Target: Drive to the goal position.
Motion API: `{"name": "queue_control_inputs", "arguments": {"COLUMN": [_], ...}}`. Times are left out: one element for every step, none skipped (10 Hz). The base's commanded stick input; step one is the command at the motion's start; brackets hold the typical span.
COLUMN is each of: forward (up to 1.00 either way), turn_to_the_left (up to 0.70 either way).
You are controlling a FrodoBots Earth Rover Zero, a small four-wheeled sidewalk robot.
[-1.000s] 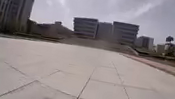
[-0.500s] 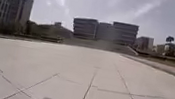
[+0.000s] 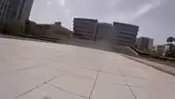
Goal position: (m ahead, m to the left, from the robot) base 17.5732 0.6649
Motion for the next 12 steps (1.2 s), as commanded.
{"name": "queue_control_inputs", "arguments": {"forward": [0.7, 0.7, 0.7, 0.7, 0.7, 0.7, 0.7, 0.7, 0.7, 0.7, 0.7, 0.7], "turn_to_the_left": [0.0, 0.0, 0.0, 0.0, 0.0, 0.0, 0.0, 0.0, 0.0, 0.0, 0.0, 0.0]}}
